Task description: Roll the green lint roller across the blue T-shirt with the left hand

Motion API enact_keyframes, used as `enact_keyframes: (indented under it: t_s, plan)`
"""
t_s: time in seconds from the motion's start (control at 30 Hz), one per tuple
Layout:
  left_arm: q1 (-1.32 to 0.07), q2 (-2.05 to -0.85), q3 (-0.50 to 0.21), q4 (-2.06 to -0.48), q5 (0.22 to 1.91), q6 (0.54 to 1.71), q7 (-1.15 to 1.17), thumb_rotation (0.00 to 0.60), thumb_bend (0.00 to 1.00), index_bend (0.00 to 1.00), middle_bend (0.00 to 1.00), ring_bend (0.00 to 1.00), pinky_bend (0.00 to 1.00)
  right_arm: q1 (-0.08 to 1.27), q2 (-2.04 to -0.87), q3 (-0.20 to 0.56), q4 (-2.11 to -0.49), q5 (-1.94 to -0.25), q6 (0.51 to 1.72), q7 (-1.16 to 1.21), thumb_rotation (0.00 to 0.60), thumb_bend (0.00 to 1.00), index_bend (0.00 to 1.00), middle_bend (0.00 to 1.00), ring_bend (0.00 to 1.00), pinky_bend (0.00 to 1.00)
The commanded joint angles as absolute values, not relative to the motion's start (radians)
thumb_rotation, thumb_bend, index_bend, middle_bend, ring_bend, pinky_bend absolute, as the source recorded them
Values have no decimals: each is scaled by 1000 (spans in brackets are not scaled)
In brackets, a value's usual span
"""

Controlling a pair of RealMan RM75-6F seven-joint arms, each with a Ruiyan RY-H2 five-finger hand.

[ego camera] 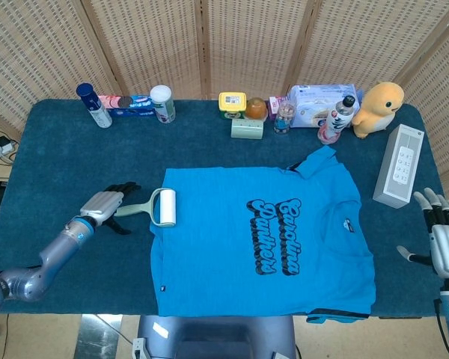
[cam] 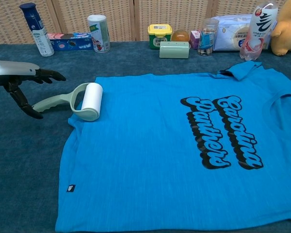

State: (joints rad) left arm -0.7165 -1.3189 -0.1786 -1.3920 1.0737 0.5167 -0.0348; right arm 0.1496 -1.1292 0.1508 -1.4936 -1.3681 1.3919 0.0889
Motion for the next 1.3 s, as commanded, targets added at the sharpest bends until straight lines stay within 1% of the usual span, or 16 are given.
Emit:
enact_keyframes:
  t_s: [0.03, 0.13, 0.23, 0.33, 0.43, 0.57, 0.63, 0.7, 0.8, 0.93, 1.13, 1.23, 1.3]
  plan:
    - [-731, -1330, -178, -1380, 1088, 486, -65, 600, 0, 0, 0, 0, 3, 150, -1128, 153, -1494, -1365, 1391, 92, 600, 0, 72, 0, 0, 0]
    - [-744, -1341, -177, -1366, 1094, 465, -86, 600, 0, 0, 33, 0, 19, 149, -1127, 153, -1494, -1363, 1390, 93, 600, 0, 72, 0, 0, 0]
    - [-758, -1353, -179, -1357, 1098, 448, -104, 600, 0, 0, 92, 10, 58, 149, -1126, 153, -1496, -1364, 1390, 95, 600, 0, 72, 0, 0, 0]
    - [-766, -1364, -177, -1355, 1111, 450, -112, 600, 0, 0, 141, 53, 84, 148, -1125, 153, -1497, -1364, 1392, 96, 600, 0, 72, 0, 0, 0]
    - [-770, -1369, -169, -1358, 1113, 452, -110, 600, 0, 9, 217, 107, 152, 147, -1124, 155, -1497, -1363, 1394, 97, 600, 0, 72, 0, 0, 0]
    - [-773, -1376, -151, -1362, 1099, 471, -88, 600, 0, 58, 288, 144, 192, 148, -1124, 155, -1498, -1362, 1393, 98, 600, 0, 72, 0, 0, 0]
    - [-774, -1383, -142, -1359, 1085, 489, -68, 600, 0, 109, 342, 178, 211, 148, -1123, 154, -1500, -1364, 1392, 99, 600, 0, 72, 0, 0, 0]
    - [-774, -1392, -134, -1356, 1069, 514, -44, 600, 3, 211, 452, 254, 258, 148, -1123, 152, -1502, -1367, 1392, 100, 600, 0, 72, 0, 0, 0]
    - [-767, -1414, -134, -1352, 1054, 575, -14, 600, 6, 340, 578, 354, 322, 147, -1122, 152, -1504, -1370, 1395, 101, 600, 0, 72, 0, 0, 0]
    - [-760, -1448, -137, -1341, 1035, 663, 41, 600, 18, 430, 658, 428, 368, 146, -1122, 153, -1505, -1370, 1398, 100, 600, 0, 72, 0, 0, 0]
    - [-762, -1485, -139, -1332, 995, 722, 105, 600, 55, 540, 743, 527, 460, 146, -1120, 152, -1507, -1371, 1397, 101, 600, 0, 72, 0, 0, 0]
    - [-763, -1506, -147, -1321, 991, 746, 115, 600, 107, 610, 789, 607, 561, 145, -1120, 152, -1507, -1371, 1398, 102, 600, 0, 72, 0, 0, 0]
    - [-765, -1516, -151, -1310, 994, 761, 124, 600, 161, 658, 812, 653, 646, 145, -1119, 153, -1508, -1371, 1400, 102, 600, 0, 72, 0, 0, 0]
